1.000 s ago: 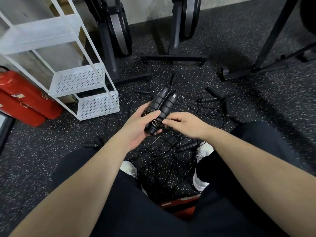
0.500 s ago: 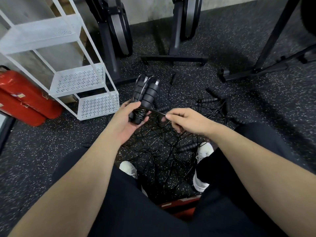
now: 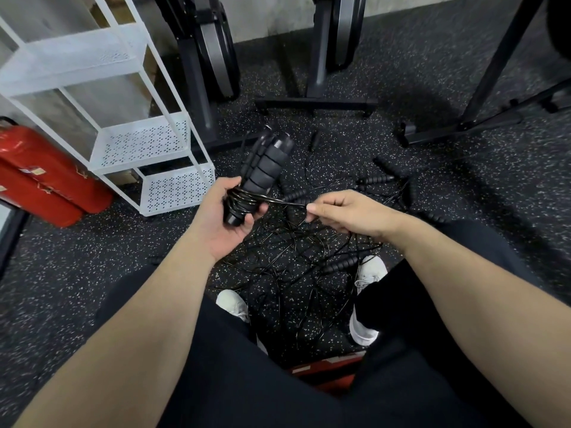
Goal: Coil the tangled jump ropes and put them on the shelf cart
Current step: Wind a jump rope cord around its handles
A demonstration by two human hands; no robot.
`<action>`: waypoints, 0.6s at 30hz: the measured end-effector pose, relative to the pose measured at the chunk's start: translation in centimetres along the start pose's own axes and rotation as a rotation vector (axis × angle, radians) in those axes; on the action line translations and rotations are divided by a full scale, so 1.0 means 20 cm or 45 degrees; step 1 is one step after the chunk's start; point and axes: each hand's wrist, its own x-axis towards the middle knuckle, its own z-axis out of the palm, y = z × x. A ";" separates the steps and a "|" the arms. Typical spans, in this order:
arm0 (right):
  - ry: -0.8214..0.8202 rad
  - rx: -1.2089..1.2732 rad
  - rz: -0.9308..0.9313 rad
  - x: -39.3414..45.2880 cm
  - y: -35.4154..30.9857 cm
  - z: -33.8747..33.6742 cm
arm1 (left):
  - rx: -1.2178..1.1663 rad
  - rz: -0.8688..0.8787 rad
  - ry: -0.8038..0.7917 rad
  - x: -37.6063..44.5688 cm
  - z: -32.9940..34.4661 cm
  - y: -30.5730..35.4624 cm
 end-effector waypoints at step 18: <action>0.075 -0.418 0.280 0.07 0.06 -0.01 | 1.216 -0.299 -0.424 0.01 0.01 -0.12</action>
